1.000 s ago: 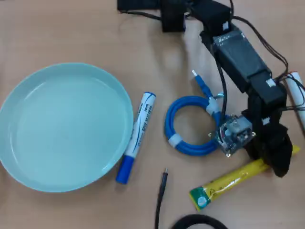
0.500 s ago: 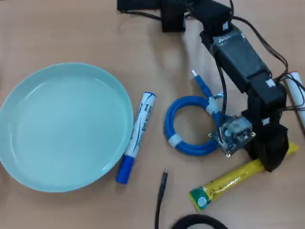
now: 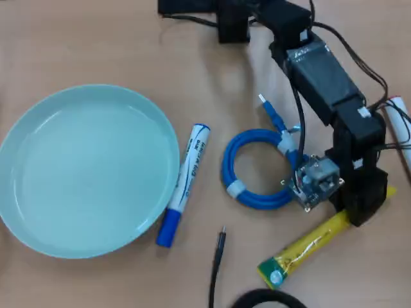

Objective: Pick up the yellow coffee stick, then put it in the green bowl

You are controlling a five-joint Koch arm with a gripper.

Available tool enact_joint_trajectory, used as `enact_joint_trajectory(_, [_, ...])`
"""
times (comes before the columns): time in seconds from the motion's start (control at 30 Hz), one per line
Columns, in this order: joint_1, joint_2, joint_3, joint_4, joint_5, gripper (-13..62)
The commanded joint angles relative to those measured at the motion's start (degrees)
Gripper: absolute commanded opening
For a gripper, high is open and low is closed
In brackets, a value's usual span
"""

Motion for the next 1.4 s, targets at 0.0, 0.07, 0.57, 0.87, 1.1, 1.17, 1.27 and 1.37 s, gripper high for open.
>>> enact_joint_trajectory(0.0, [1.1, 0.9, -5.3, 2.3, 1.8, -6.9])
enact_joint_trajectory(0.07, [1.1, 1.1, -5.3, 3.7, 3.0, -6.9])
enact_joint_trajectory(0.57, [0.3, 8.3, -5.5, 13.4, 5.2, -6.8])
enact_joint_trajectory(0.87, [0.0, 17.0, -5.5, 15.9, 4.5, -6.8])
enact_joint_trajectory(1.1, [-0.5, 20.9, -5.5, 18.3, 4.4, -6.7])
enact_joint_trajectory(1.17, [-0.4, 22.3, -5.4, 19.8, 4.5, -6.8])
enact_joint_trajectory(1.27, [0.3, 25.5, -5.4, 22.8, 4.7, -6.8])
enact_joint_trajectory(1.37, [2.1, 28.8, -4.9, 26.5, 4.8, -6.8])
